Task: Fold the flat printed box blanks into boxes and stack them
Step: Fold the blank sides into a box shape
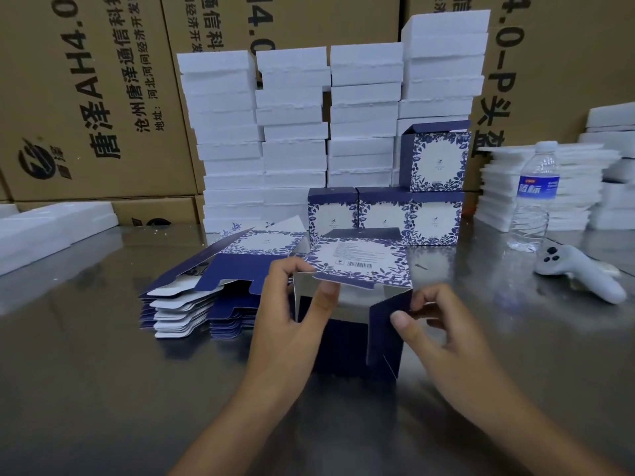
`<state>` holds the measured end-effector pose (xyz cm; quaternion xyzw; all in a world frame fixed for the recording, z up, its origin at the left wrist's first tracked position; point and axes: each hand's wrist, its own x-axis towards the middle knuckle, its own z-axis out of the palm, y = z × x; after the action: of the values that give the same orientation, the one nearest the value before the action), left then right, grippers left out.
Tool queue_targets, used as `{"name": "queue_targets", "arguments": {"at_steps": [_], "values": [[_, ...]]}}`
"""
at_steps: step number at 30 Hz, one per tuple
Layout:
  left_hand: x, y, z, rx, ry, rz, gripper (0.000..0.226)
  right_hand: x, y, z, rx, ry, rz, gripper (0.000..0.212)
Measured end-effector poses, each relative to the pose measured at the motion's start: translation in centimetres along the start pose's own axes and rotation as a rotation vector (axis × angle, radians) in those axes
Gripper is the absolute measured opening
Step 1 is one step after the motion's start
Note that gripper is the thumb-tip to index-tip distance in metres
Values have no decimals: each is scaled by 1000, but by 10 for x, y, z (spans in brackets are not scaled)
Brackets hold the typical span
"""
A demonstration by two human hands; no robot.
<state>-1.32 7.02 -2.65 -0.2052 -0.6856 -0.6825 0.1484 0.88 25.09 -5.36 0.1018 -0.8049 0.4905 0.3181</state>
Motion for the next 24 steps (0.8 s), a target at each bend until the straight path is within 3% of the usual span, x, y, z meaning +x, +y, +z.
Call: {"name": "queue_targets", "arguments": {"at_steps": [9,13,19,24], "values": [[-6,-6,12,156,-8,55,44,1,-5,-10,-465,150,-48,54],[-6,-6,14,150,9,54,42,0,-11,-8,-531,157,-77,43],[-7,-5,14,128,22,44,51,0,-8,-12,-486,43,-54,54],[-6,-5,11,127,6,14,57,0,-4,-14,-654,-102,-36,51]]}}
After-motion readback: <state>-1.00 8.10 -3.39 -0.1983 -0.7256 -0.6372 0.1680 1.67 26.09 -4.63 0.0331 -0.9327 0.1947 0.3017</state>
